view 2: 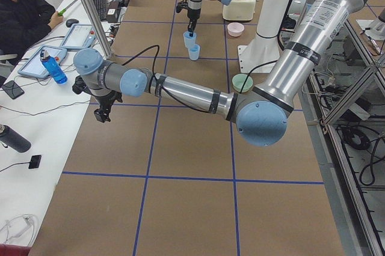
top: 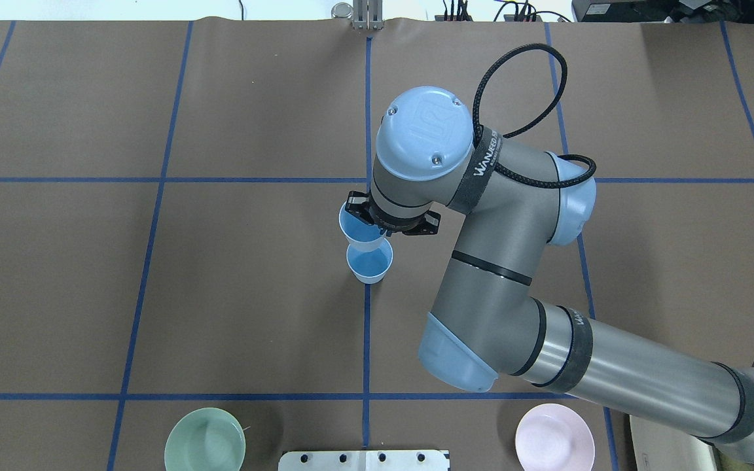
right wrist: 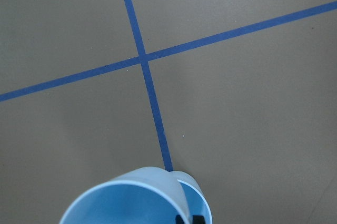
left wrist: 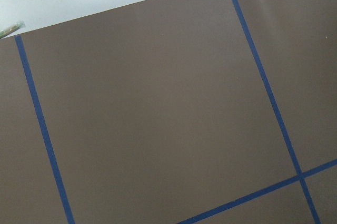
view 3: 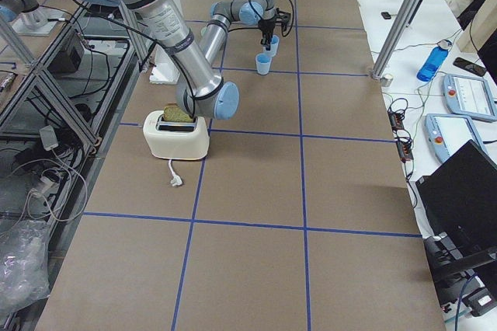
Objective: Stack blue cups with both arms
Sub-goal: 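Lower the right gripper's blue cup into the cup at the center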
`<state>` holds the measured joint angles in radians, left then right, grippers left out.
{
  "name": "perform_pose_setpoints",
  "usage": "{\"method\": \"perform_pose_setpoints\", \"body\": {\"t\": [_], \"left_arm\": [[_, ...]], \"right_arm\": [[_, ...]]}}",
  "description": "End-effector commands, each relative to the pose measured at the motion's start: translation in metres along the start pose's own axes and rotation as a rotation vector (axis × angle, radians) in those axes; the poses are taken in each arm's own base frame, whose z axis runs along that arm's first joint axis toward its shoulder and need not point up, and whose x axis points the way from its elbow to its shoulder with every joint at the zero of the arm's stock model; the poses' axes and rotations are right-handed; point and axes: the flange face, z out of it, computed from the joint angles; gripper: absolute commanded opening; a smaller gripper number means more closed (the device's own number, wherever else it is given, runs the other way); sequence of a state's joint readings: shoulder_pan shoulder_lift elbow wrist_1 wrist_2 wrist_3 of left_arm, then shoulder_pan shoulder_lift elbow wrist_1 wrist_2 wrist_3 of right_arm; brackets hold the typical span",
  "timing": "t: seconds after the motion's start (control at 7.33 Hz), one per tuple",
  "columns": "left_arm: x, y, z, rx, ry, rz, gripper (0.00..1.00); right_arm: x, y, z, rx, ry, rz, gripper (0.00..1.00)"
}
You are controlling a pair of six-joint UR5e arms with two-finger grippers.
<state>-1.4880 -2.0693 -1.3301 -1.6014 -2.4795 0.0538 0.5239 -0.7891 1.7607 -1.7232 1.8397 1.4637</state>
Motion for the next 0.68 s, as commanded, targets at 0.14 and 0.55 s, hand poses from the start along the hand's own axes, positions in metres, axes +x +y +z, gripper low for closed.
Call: {"method": "perform_pose_setpoints", "body": {"t": [0.14, 0.55], "left_arm": [[-0.0011, 0.0002, 0.0022, -0.003, 0.0, -0.002, 0.98], [-0.001, 0.0001, 0.0021, -0.002, 0.0, -0.002, 0.98]], "right_arm": [[0.0063, 0.0057, 0.0074, 0.008, 0.012, -0.005, 0.0], [0.0068, 0.0089, 0.0094, 0.008, 0.013, -0.009, 0.0]]}}
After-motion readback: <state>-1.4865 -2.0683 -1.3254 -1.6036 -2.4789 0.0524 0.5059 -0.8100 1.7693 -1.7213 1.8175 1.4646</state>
